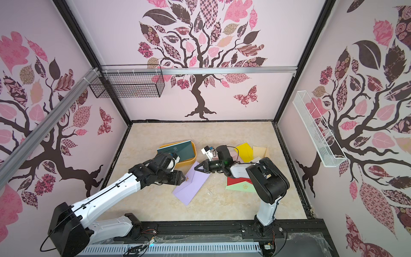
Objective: Put the sealed envelopes into the storage box
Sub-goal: Pick up the envelope from the center of the board.
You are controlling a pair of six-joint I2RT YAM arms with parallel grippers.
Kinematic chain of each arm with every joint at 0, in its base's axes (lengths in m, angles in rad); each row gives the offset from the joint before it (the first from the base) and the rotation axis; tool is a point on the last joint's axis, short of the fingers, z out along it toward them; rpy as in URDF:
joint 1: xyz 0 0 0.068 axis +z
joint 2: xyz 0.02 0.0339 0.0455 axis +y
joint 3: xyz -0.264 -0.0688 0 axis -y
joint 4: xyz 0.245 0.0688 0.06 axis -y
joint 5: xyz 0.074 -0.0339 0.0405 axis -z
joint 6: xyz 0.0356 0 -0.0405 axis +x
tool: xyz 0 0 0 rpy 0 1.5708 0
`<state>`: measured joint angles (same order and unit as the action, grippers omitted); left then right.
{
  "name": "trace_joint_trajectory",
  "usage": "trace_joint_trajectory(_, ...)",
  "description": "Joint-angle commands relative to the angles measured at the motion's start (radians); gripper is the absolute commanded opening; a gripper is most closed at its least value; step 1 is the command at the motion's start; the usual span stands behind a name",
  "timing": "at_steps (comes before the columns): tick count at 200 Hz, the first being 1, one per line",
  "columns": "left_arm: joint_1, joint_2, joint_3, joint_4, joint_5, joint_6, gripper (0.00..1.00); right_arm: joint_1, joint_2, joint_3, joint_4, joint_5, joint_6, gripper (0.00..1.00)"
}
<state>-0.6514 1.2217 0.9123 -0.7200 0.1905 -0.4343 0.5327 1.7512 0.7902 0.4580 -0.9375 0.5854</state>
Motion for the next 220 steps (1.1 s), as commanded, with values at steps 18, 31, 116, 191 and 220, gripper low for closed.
trace_joint_trajectory(18,0.006,-0.012,-0.009,0.02,0.065,0.084,0.63,0.005,-0.097,-0.055,0.144,-0.077,-0.029,0.0)
trace_joint_trajectory(31,0.006,-0.026,-0.026,0.031,0.086,0.088,0.63,0.006,-0.12,-0.065,0.14,-0.08,-0.039,0.0)
trace_joint_trajectory(116,0.006,-0.016,-0.049,0.07,0.157,0.085,0.52,0.009,-0.157,-0.102,0.288,-0.147,0.028,0.0)
trace_joint_trajectory(191,0.006,-0.106,-0.029,0.035,0.056,0.228,0.52,0.014,-0.162,-0.11,0.285,-0.162,0.015,0.0)
trace_joint_trajectory(220,0.006,-0.074,-0.021,0.058,0.111,0.269,0.53,0.019,-0.165,-0.111,0.294,-0.17,0.015,0.0)
